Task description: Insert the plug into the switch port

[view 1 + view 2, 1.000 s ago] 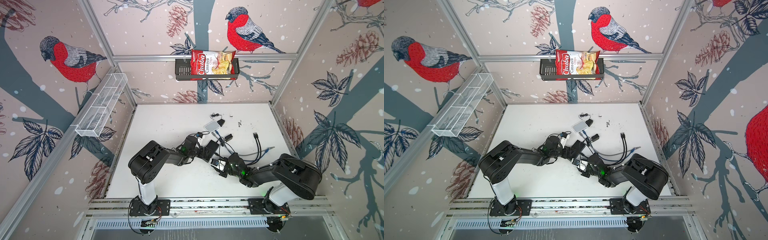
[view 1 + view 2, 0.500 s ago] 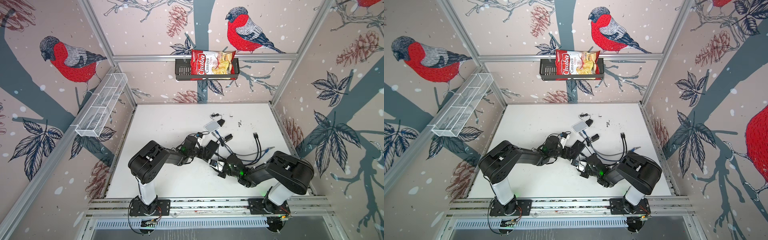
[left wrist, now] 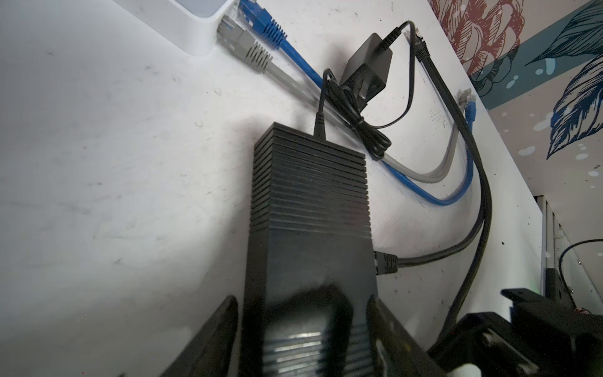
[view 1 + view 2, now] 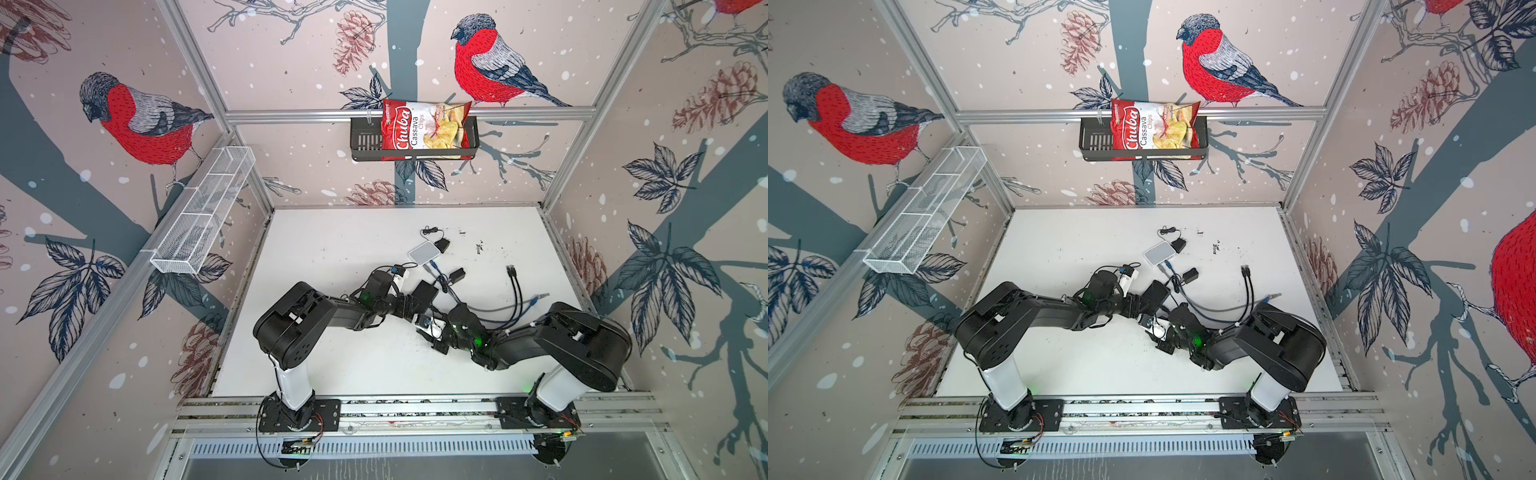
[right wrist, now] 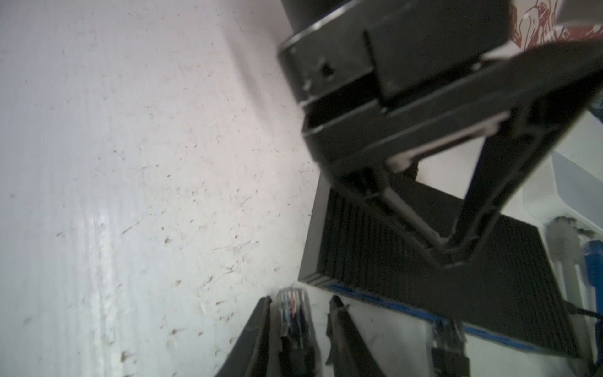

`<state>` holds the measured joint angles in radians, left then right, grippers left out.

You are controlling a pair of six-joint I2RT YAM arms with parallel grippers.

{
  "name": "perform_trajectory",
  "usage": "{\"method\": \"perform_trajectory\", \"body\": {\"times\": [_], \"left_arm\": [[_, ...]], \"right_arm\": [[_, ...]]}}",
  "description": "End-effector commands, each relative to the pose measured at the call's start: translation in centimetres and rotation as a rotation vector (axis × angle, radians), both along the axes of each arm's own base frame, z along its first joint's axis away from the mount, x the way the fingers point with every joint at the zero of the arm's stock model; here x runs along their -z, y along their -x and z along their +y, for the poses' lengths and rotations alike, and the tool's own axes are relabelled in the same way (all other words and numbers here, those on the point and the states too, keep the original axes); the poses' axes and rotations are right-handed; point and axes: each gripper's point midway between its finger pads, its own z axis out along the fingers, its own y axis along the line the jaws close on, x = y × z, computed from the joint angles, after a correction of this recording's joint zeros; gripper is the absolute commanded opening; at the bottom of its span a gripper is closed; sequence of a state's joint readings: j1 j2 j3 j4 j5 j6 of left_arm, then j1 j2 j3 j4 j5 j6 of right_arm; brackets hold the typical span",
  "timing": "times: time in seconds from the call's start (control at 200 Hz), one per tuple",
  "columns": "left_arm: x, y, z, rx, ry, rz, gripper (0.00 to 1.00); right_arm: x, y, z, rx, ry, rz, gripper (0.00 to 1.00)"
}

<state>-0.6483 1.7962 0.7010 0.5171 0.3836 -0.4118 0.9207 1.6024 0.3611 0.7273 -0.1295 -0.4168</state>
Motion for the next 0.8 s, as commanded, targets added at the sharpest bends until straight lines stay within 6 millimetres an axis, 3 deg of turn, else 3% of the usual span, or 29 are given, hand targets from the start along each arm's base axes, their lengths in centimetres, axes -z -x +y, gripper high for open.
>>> {"method": "perform_trajectory", "body": {"times": [0.0,0.34,0.425,0.555,0.795], "left_arm": [[1.2,0.6,0.9,-0.002,-0.050,0.043,0.63],[1.3,0.4,1.4,0.005,-0.046,0.041,0.63],[1.3,0.3,1.4,0.010,-0.053,0.040,0.63],[1.5,-0.1,1.8,0.011,-0.088,0.034,0.63],[1.4,0.0,1.8,0.019,-0.085,0.028,0.63]], "right_arm": [[0.1,-0.1,-0.4,0.029,0.048,0.066,0.34],[-4.9,-0.7,0.5,-0.057,0.080,-0.017,0.35],[-4.5,-1.0,-0.3,-0.090,0.195,-0.070,0.34],[-2.1,-0.1,-2.3,-0.196,0.370,-0.083,0.33],[-1.8,1.8,-2.5,-0.263,0.325,-0.051,0.33]]}}
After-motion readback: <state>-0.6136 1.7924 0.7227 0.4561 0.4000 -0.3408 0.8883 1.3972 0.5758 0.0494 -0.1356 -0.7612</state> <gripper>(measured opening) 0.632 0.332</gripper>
